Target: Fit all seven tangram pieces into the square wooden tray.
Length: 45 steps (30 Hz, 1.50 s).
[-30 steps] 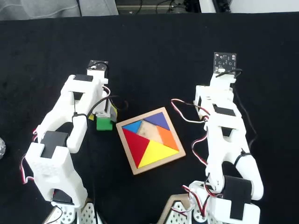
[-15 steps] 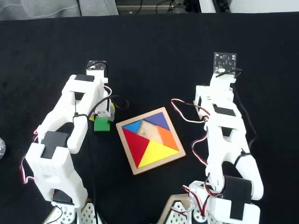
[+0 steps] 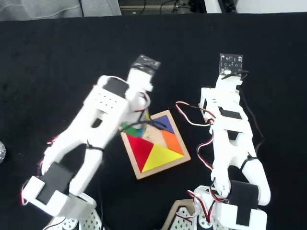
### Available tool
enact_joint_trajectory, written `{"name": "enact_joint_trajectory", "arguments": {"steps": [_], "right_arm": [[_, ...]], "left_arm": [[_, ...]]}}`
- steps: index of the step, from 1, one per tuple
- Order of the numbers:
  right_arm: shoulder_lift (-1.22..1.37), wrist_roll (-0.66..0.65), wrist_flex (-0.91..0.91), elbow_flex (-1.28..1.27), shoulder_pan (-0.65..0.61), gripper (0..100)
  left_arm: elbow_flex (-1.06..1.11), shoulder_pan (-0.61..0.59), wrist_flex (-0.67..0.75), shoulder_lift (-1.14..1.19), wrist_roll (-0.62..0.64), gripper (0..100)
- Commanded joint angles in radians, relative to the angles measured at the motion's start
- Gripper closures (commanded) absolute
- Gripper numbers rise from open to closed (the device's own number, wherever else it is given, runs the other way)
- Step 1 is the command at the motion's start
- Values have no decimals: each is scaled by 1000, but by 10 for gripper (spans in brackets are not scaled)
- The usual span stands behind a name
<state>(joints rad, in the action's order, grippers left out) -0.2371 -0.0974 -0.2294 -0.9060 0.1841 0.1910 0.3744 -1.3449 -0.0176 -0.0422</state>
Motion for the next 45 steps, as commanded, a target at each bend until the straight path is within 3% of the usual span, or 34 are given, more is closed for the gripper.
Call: {"name": "enact_joint_trajectory", "arguments": {"steps": [1, 6, 16, 21, 35, 45], "right_arm": [[-2, 2, 23, 15, 21, 986], [-5, 55, 57, 7, 57, 986], [-7, 58, 57, 7, 57, 986], [-7, 58, 57, 7, 55, 986], [-4, 58, 57, 7, 54, 986], [-2, 58, 57, 7, 54, 986]], "left_arm": [[28, 111, 138, -3, 103, 894], [21, 136, 232, 138, 112, 894], [-107, 116, 239, 365, 106, 872], [-108, 113, 238, 364, 107, 749], [-119, 125, 242, 347, 115, 751], [30, 114, 239, 100, 140, 751]]}}
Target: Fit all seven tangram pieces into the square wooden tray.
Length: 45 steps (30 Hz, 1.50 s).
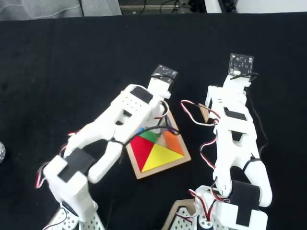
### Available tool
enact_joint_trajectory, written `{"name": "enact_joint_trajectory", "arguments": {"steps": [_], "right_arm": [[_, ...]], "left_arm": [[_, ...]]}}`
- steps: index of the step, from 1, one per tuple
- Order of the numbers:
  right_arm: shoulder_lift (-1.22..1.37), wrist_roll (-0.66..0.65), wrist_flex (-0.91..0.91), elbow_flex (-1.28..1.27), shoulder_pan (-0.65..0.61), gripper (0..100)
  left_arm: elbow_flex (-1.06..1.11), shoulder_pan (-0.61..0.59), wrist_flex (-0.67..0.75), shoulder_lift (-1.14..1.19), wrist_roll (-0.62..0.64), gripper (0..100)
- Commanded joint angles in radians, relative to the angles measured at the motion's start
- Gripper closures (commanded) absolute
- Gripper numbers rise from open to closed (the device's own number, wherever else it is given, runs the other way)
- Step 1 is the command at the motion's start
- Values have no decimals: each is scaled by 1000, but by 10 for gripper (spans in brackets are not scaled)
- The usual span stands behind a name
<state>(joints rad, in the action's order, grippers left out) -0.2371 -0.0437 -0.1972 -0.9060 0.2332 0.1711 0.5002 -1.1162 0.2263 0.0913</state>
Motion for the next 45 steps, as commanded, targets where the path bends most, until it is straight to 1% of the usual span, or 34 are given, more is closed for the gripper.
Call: {"name": "enact_joint_trajectory", "arguments": {"steps": [1, 3, 5, 8, 10, 12, 23, 30, 38, 43, 45], "right_arm": [[-2, 5, 25, 7, 5, 986], [-4, 5, 25, 7, 6, 986], [-4, 5, 25, 7, 6, 986], [-5, 5, 25, 7, 6, 986], [-5, 5, 25, 7, 5, 986], [-5, 5, 25, 7, 5, 986], [-2, 5, 25, 7, 5, 986], [-2, 5, 25, 7, 5, 986], [-4, 5, 25, 7, 5, 986], [-4, 5, 25, 7, 5, 986], [-4, 5, 25, 7, 5, 986]], "left_arm": [[76, -13, 11, -180, 6, 751], [134, -24, 20, -241, 3, 751], [189, -42, 38, -285, -32, 751], [285, -82, 152, -293, -77, 751], [335, -99, 247, -292, -81, 751], [367, -99, 308, -292, -83, 751], [378, -84, 324, -261, -80, 749], [374, 4, 324, -187, -86, 747], [360, -4, 318, -176, -86, 748], [358, -88, 321, -186, -87, 747], [349, -105, 316, -187, -87, 747]]}}
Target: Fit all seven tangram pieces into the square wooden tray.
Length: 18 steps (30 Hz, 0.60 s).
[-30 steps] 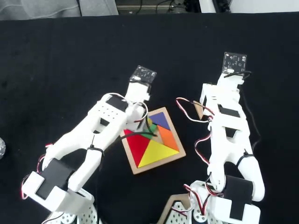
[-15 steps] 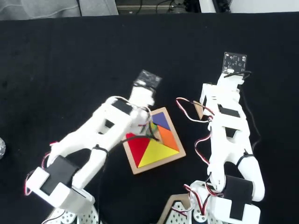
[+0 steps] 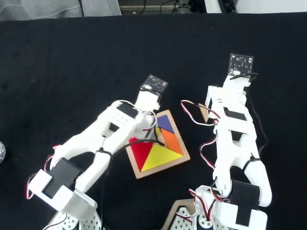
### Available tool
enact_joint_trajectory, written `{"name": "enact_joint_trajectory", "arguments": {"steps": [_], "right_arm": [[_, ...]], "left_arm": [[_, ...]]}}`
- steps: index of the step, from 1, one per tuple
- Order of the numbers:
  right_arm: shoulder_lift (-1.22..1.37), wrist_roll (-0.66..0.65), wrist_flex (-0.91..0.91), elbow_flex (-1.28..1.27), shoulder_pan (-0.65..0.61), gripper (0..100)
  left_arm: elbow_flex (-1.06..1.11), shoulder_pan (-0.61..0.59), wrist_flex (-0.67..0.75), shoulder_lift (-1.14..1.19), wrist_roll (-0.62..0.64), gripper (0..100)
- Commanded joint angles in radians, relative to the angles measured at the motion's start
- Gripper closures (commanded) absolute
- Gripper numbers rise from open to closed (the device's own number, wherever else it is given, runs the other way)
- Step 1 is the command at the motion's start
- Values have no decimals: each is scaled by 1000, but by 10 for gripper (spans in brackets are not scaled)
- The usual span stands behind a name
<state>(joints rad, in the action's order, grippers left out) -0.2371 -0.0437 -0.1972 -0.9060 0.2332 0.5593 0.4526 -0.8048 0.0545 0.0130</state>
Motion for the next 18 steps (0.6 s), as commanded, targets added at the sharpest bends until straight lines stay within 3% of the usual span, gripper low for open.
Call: {"name": "enact_joint_trajectory", "arguments": {"steps": [1, 14, 18], "right_arm": [[-4, 5, 25, 7, 5, 986], [-8, 5, 17, 7, 5, 983], [-2, 5, -57, 48, 5, 982]], "left_arm": [[-42, -59, 2, -15, -9, 747], [-202, -53, -238, -17, -8, 748], [-226, -64, -292, -77, 0, 751]]}}
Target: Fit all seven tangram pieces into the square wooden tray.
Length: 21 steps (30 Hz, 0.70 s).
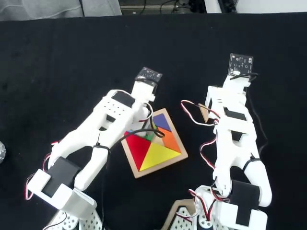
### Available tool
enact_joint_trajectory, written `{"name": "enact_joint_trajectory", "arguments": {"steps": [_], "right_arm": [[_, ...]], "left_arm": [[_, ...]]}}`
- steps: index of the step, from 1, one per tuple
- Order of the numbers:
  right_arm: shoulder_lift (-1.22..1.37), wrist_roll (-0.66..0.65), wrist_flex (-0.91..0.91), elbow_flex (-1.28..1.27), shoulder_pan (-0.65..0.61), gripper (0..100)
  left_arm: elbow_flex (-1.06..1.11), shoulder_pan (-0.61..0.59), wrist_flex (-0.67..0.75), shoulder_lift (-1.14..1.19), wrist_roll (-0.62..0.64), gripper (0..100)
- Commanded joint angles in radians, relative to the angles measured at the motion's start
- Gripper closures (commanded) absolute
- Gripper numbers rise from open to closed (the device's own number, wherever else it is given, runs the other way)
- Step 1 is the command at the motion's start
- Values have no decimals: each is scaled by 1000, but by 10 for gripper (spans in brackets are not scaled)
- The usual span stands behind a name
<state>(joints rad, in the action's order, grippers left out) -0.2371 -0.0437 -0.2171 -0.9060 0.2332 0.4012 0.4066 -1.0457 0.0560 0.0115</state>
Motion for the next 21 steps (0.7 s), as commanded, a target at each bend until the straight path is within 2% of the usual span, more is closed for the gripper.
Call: {"name": "enact_joint_trajectory", "arguments": {"steps": [1, 4, 6, 8, 11, 13, 15, 21], "right_arm": [[-1, 5, -68, 65, 3, 981], [-1, 5, -199, 125, 2, 931], [-1, -8, -316, 180, -11, 904], [-1, -92, -448, 237, -21, 905], [1, -215, -605, 282, -52, 915], [1, -261, -672, 292, -74, 917], [1, -298, -721, 295, -100, 914], [107, -325, -901, 447, -180, 913]], "left_arm": [[-58, -25, -63, -115, 2, 751], [16, -74, -58, -285, 2, 751], [105, -142, 11, -420, 15, 751], [225, -242, 155, -546, 69, 751], [453, -384, 477, -692, 144, 751], [590, -441, 684, -743, 189, 751], [662, -475, 810, -750, 226, 751], [680, -559, 821, -704, 334, 752]]}}
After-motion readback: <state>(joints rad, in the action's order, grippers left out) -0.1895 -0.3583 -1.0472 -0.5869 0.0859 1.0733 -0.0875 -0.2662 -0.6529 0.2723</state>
